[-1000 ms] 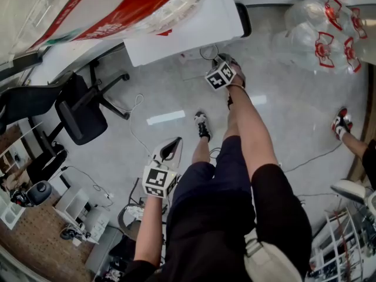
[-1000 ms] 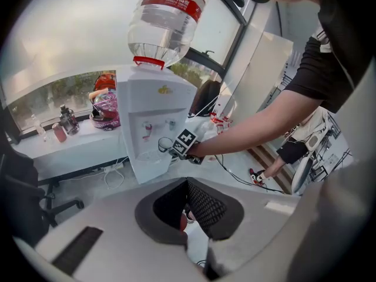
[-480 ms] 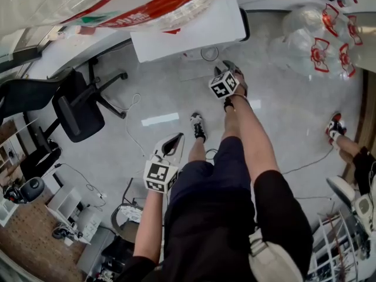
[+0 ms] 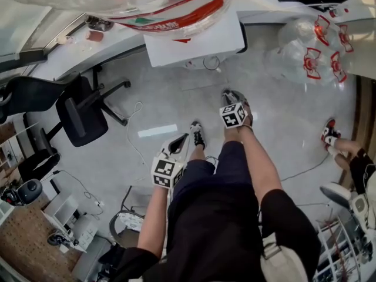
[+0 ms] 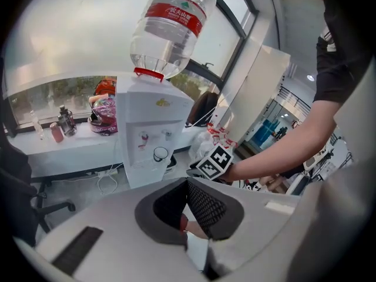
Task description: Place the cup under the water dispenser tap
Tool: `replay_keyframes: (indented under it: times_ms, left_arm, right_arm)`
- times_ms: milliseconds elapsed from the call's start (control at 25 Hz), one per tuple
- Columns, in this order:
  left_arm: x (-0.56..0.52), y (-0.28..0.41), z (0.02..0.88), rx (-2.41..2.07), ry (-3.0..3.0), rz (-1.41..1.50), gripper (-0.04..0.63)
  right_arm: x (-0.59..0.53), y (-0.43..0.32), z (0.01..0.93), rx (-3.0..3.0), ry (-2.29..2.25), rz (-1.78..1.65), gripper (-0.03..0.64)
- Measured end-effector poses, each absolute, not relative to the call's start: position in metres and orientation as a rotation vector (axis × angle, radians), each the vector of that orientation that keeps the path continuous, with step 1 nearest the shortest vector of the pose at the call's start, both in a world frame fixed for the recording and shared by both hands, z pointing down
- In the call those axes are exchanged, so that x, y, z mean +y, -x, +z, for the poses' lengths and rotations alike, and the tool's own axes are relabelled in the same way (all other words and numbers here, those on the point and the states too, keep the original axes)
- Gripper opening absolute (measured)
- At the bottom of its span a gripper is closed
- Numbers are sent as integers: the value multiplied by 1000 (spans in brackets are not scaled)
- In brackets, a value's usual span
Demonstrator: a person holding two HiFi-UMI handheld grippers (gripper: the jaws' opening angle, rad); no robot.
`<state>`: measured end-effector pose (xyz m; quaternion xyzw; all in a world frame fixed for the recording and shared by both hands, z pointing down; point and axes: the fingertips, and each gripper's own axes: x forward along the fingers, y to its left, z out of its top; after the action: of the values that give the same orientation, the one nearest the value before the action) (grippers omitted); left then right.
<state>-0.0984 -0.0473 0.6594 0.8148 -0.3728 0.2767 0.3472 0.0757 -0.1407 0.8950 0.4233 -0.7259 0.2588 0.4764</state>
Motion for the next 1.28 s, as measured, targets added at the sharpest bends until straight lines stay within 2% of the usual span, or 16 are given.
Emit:
replay_keyframes:
  times_ms: [400, 1080, 1280]
  left_arm:
    - [-71, 83, 637, -921, -2185, 660, -6]
    - [-81, 82, 580, -879, -2351, 589, -6]
    - [-68, 87, 568, -881, -2374, 571, -6]
  right_arm:
    - [-91, -47, 810, -1933, -772, 390, -2]
    - [-101, -31, 667, -2104, -1003, 507, -6]
    - [-90, -18, 630, -2159, -998, 440, -6]
